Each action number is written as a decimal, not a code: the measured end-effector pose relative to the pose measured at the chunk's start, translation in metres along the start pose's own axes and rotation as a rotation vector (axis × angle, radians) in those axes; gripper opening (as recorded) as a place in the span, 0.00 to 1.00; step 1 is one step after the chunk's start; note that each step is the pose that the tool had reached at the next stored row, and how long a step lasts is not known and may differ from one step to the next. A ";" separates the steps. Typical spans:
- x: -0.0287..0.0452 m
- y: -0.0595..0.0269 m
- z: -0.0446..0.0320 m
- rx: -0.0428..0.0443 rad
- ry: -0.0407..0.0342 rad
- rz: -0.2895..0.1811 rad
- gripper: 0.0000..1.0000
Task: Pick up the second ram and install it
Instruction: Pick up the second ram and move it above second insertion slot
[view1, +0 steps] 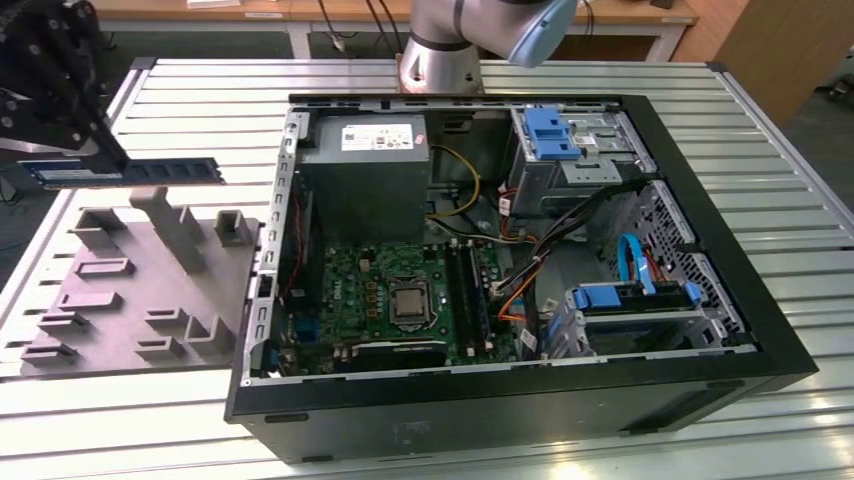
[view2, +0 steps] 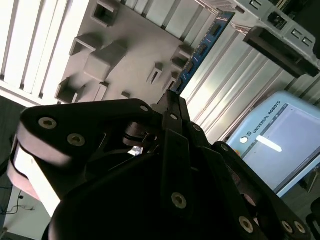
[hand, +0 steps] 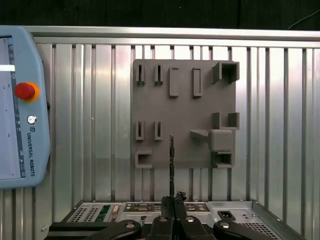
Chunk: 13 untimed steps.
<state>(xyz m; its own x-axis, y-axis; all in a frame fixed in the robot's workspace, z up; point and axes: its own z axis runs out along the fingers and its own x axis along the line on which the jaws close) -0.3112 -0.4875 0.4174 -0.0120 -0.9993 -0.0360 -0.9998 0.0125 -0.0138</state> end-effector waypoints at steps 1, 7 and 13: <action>0.0000 -0.0032 0.0002 0.0001 -0.0002 0.000 0.12; -0.0003 -0.0239 0.0012 0.0000 -0.0022 0.000 0.12; -0.0005 -0.0460 0.0023 0.0000 -0.0056 0.000 0.12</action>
<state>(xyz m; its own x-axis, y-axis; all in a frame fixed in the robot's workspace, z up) -0.2651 -0.4875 0.4157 -0.0119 -0.9991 -0.0416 -0.9998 0.0125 -0.0137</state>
